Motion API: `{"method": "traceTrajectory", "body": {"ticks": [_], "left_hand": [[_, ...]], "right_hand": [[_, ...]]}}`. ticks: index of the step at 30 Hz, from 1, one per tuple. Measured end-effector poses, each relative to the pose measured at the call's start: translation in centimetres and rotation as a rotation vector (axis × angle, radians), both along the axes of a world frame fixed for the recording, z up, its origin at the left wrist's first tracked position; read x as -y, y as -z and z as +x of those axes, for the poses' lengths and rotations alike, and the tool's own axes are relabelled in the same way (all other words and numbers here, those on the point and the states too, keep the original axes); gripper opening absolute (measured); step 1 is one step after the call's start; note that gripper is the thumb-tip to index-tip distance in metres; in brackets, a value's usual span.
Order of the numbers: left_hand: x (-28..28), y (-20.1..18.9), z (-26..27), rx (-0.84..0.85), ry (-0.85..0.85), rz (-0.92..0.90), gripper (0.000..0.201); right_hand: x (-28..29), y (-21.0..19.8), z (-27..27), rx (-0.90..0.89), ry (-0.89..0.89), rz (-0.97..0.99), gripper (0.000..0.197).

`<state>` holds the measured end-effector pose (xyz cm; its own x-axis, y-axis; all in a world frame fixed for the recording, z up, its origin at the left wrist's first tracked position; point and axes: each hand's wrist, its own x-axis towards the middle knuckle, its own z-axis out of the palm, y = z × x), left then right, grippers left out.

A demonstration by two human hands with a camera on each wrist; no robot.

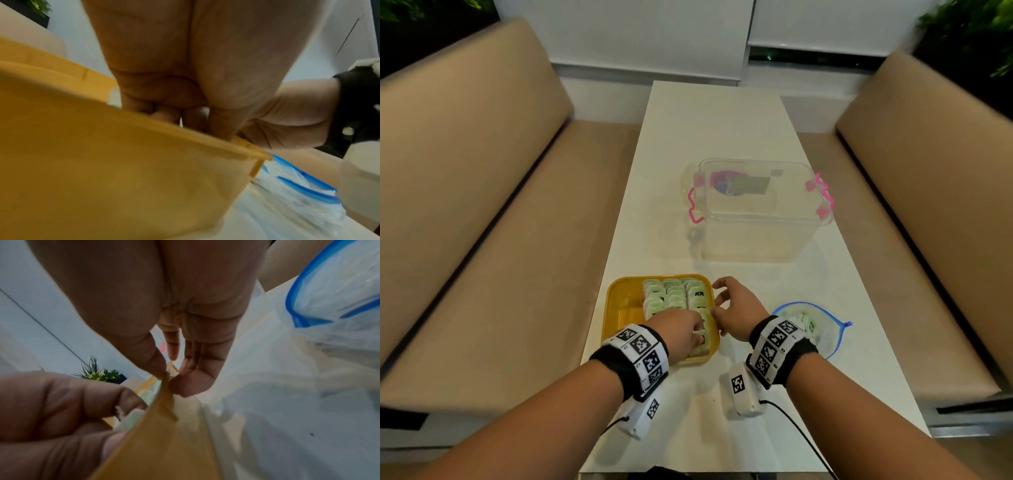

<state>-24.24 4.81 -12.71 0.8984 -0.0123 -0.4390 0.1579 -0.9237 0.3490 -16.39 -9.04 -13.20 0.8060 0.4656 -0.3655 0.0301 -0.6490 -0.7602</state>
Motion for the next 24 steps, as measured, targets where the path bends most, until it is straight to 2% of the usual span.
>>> {"method": "traceTrajectory", "body": {"ticks": [8, 12, 16, 20, 24], "left_hand": [[1.0, 0.1, 0.8, -0.046, 0.005, 0.034, 0.028], [0.6, -0.9, 1.5, 0.037, -0.122, -0.006, 0.021], [1.2, -3.1, 3.1, 0.204, -0.200, -0.045, 0.013], [4.7, -4.5, 4.9, 0.264, -0.224, -0.176, 0.011], [10.0, -3.9, 6.4, 0.237, -0.105, -0.217, 0.010]], "right_hand": [[0.3, 0.3, 0.2, -0.021, 0.006, 0.023, 0.038], [1.9, -0.3, 0.5, -0.011, 0.064, 0.087, 0.030], [5.5, -1.1, 1.9, 0.044, 0.119, 0.112, 0.022], [10.4, -1.6, 3.6, 0.136, 0.085, 0.017, 0.017], [15.2, -1.4, 5.0, 0.238, 0.047, -0.160, 0.012]]}}
